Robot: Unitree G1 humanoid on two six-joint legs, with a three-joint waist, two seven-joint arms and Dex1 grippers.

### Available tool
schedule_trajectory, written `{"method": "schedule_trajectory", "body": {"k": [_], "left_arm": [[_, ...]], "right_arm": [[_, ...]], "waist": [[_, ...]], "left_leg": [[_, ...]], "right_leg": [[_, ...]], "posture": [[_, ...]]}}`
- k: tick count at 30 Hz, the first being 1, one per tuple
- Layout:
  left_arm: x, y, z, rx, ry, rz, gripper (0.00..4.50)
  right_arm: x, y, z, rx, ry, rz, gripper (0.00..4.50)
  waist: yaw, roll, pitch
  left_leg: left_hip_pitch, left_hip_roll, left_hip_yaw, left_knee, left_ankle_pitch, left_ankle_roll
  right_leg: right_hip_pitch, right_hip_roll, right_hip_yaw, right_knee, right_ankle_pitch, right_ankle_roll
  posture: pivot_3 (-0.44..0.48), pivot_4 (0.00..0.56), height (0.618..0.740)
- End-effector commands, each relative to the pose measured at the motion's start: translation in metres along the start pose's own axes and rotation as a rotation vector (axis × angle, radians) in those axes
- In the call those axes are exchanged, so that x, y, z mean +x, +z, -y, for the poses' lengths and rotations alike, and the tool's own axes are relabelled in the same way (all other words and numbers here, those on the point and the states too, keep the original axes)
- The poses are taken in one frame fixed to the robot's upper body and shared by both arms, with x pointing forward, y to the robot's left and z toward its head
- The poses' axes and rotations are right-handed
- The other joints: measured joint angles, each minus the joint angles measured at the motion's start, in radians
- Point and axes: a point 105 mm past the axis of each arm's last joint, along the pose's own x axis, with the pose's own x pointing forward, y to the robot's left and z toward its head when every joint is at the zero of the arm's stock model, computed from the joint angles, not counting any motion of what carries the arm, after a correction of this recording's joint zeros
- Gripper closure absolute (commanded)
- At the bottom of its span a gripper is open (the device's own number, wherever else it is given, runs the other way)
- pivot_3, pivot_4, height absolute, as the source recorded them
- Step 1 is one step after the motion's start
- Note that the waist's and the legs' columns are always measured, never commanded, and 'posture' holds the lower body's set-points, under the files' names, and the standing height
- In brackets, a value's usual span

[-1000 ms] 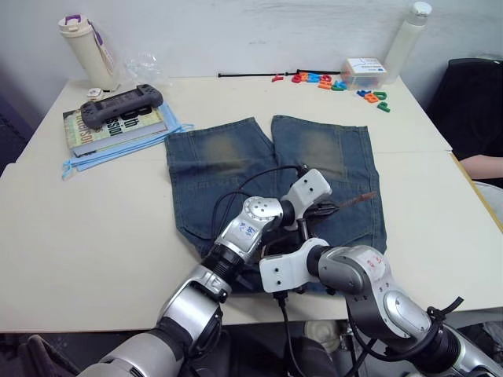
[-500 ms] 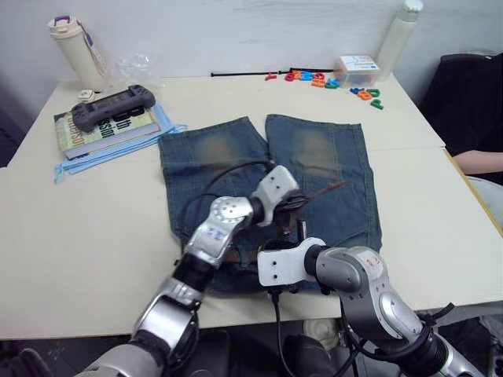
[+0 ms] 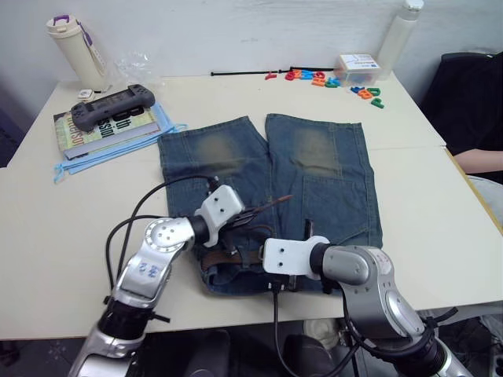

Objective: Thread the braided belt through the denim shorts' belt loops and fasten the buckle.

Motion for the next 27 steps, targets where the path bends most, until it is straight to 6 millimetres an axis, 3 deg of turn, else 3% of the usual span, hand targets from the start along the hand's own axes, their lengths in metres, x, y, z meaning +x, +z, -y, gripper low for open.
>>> {"method": "schedule_trajectory", "body": {"k": [1, 8, 12, 14, 18, 23, 27], "left_arm": [[-0.014, 0.002, -0.002, 0.178, 0.008, 0.011, 4.50], [-0.024, 0.000, -0.005, 0.318, 0.016, 0.010, 4.50], [-0.024, 0.000, -0.002, 0.326, 0.010, 0.018, 4.50], [-0.024, 0.001, -0.001, 0.319, 0.011, 0.025, 4.50], [-0.024, 0.002, -0.002, 0.316, 0.012, 0.029, 4.50], [-0.024, 0.003, -0.003, 0.316, 0.010, 0.036, 4.50], [-0.024, 0.005, -0.003, 0.325, 0.007, 0.042, 4.50]], "right_arm": [[-0.006, 0.001, 0.003, 0.066, -0.017, 0.020, 4.44], [-0.014, 0.007, 0.015, 0.142, -0.083, 0.061, 4.44], [-0.028, 0.020, 0.027, 0.238, -0.151, 0.151, 3.05], [-0.040, 0.022, 0.030, 0.263, -0.172, 0.180, 2.01], [-0.061, 0.027, 0.020, 0.273, -0.128, 0.233, 0.44], [-0.059, 0.026, -0.007, 0.248, -0.027, 0.234, 0.44], [-0.050, 0.011, -0.021, 0.270, -0.047, 0.147, 0.44]], "waist": [[-0.001, 0.002, 0.001], [0.000, 0.004, 0.002], [-0.001, 0.004, 0.002], [-0.001, 0.004, 0.002], [0.000, 0.004, 0.002], [-0.001, 0.003, 0.003], [-0.001, 0.003, 0.003]], "left_leg": [[0.000, 0.000, 0.000, 0.000, 0.000, 0.000], [0.000, 0.001, 0.001, -0.001, 0.000, 0.000], [-0.003, 0.001, 0.002, -0.001, 0.000, 0.000], [-0.004, 0.001, 0.003, -0.001, 0.000, 0.000], [-0.004, 0.001, 0.005, -0.001, 0.000, 0.000], [-0.004, 0.002, 0.006, -0.001, -0.001, 0.000], [-0.004, 0.002, 0.008, -0.001, -0.001, 0.000]], "right_leg": [[-0.001, 0.000, 0.000, 0.000, 0.000, 0.000], [-0.003, 0.001, 0.001, 0.001, -0.001, -0.001], [-0.007, 0.001, 0.002, 0.005, -0.001, -0.001], [-0.009, 0.001, 0.003, 0.007, -0.001, -0.001], [-0.010, 0.001, 0.004, 0.007, -0.001, -0.001], [-0.010, 0.001, 0.004, 0.007, -0.001, -0.002], [-0.012, 0.001, 0.007, 0.009, -0.001, -0.002]], "posture": [[0.000, 0.150, 0.713], [0.000, 0.150, 0.713], [0.000, 0.150, 0.713], [0.000, 0.150, 0.713], [0.000, 0.150, 0.713], [0.000, 0.150, 0.713], [0.000, 0.150, 0.713]]}}
